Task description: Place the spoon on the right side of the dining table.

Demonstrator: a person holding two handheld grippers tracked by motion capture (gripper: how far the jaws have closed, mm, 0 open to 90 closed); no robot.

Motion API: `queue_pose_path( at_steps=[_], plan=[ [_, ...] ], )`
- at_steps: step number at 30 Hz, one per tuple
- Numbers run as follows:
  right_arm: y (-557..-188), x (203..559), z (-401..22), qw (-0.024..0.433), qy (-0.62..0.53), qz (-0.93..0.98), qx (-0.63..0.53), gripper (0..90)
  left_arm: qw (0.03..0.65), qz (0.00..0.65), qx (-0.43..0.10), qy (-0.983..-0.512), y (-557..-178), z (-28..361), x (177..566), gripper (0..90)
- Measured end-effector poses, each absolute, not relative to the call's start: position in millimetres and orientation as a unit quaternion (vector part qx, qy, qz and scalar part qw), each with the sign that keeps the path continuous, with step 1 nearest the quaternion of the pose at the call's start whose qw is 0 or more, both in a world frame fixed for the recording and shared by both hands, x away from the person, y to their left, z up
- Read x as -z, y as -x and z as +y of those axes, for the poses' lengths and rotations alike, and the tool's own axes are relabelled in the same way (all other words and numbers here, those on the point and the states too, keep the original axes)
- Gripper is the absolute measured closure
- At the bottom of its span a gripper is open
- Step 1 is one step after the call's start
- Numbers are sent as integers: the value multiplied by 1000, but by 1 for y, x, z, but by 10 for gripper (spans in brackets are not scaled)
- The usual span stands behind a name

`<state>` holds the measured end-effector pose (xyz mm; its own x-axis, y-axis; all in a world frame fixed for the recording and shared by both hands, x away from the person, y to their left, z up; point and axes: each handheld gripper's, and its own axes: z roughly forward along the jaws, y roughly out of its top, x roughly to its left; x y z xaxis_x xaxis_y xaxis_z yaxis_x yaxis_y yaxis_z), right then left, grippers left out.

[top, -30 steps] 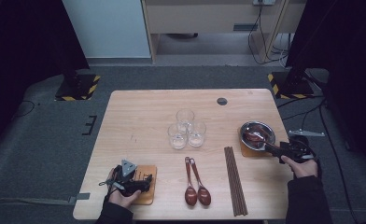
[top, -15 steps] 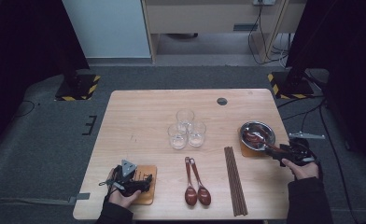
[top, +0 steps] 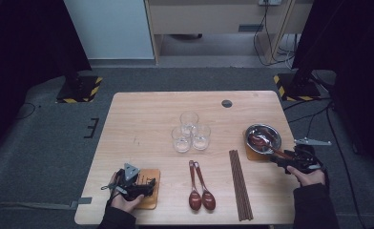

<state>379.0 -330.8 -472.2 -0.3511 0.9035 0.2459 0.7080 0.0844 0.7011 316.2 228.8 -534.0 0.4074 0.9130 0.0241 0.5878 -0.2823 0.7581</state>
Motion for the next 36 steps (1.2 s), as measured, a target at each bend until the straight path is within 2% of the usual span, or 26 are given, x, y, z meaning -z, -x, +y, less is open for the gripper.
queue_pose_path(
  at_steps=[36],
  plan=[
    [-371, 474, -291, 110, -524, 746, -396, 247, 344, 490, -236, -765, -316, 229, 534, 8]
  ],
)
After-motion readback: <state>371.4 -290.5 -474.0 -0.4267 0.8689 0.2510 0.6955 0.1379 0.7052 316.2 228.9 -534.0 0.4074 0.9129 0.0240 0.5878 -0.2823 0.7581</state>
